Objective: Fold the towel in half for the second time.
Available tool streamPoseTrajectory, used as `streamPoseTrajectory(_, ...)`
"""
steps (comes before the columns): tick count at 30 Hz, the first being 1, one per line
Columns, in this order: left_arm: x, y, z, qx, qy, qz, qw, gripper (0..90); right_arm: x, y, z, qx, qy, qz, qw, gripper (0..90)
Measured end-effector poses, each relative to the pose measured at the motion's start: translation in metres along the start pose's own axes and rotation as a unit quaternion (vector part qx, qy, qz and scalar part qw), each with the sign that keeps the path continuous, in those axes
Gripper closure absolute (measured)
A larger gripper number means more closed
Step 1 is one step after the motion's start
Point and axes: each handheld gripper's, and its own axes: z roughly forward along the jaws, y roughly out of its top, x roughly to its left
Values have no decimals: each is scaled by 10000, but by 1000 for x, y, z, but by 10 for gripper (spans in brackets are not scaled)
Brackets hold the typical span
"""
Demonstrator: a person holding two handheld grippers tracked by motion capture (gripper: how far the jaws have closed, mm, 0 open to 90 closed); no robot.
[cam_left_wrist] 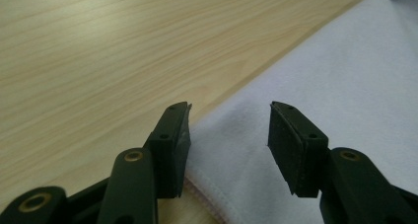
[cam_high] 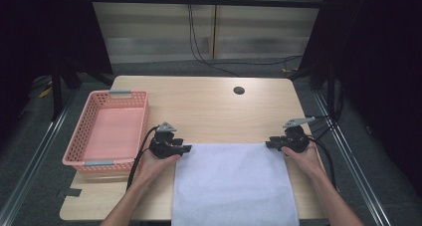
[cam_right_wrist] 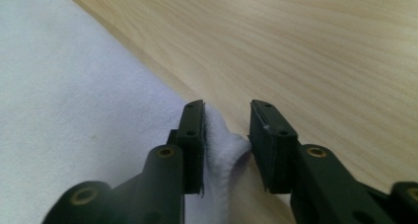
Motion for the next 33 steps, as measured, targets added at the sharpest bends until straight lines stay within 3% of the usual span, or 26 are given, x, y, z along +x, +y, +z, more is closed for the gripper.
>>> streamPoseTrajectory(2, 3, -2, -1, -17, -35, -42, 10000, 503, -1, -1, -2, -69, -33, 63, 10000, 738)
streamPoseTrajectory(4, 2, -2, -2, -31, 73, -46, 10000, 501, -3, -2, -1, -51, -69, 89, 9999, 779)
streamPoseTrajectory(10, 12, -5, -6, -11, 248, -234, 9994, 463, -6, -4, -3, -66, -112, 174, 9998, 786)
streamPoseTrajectory(15, 13, -5, -1, 41, 242, -205, 9995, 442, -9, -5, -3, -55, -94, 188, 9998, 789)
streamPoseTrajectory(16, 13, -4, -1, 47, 217, -200, 9996, 468, -9, -5, -3, -57, -88, 187, 9998, 796)
streamPoseTrajectory(20, 9, -4, 0, 216, 51, 50, 9997, 749, -10, -5, -3, -62, -47, 220, 9997, 822)
streamPoseTrajectory(22, 9, -4, -1, 215, -16, 26, 9998, 829, -11, -5, -5, -106, -72, 284, 9995, 824)
streamPoseTrajectory(28, 10, 1, -7, -77, -96, -183, 9998, 858, -18, -3, -19, -455, 35, 423, 9981, 826)
streamPoseTrajectory(30, 9, 6, -10, -281, -97, -198, 9994, 860, -18, -1, -22, -491, 24, 403, 9980, 828)
streamPoseTrajectory(32, 7, 13, -12, -319, -87, -308, 9990, 861, -19, 1, -25, -517, -4, 398, 9979, 828)
streamPoseTrajectory(33, 6, 17, -14, -382, -57, -255, 9989, 860, -20, 4, -27, -591, -4, 408, 9974, 828)
